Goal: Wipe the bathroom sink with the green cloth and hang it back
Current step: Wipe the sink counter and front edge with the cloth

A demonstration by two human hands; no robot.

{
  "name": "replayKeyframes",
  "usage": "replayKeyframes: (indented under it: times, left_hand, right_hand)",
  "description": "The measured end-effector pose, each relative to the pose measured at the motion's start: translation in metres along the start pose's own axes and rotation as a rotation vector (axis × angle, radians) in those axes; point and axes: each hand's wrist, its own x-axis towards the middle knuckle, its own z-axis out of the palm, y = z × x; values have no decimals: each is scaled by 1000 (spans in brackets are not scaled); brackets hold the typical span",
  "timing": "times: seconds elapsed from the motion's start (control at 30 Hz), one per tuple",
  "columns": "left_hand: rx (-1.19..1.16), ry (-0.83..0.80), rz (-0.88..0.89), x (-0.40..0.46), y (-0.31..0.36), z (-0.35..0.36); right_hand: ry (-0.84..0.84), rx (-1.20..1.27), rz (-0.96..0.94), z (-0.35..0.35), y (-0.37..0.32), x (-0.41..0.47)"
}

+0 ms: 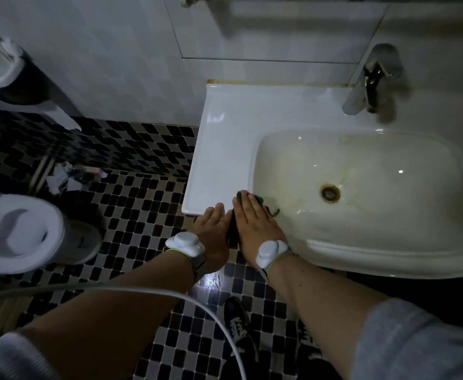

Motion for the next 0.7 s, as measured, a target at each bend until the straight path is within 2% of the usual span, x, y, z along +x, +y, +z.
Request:
replayKeyframes:
  times: [0.1,0.27,0.43,0.57,0.7]
  left_hand:
    - [-3,-99,30,-3,17,-4]
    - [8,-44,124,-14,62,0]
    - [63,-151,160,-21,108,-4]
    - [-6,-148,80,-28,122,-3]
    - [75,-172,76,-26,130,-3]
  right_hand:
    - [-23,7,-14,-4,20,-28]
    - [-63,-29,-31,-16,56,-66]
    - [-87,-81,-32,-19,103,-102]
    - [-95,-94,15,-21,142,-127]
    - [-89,-117,129,-30,173,-154]
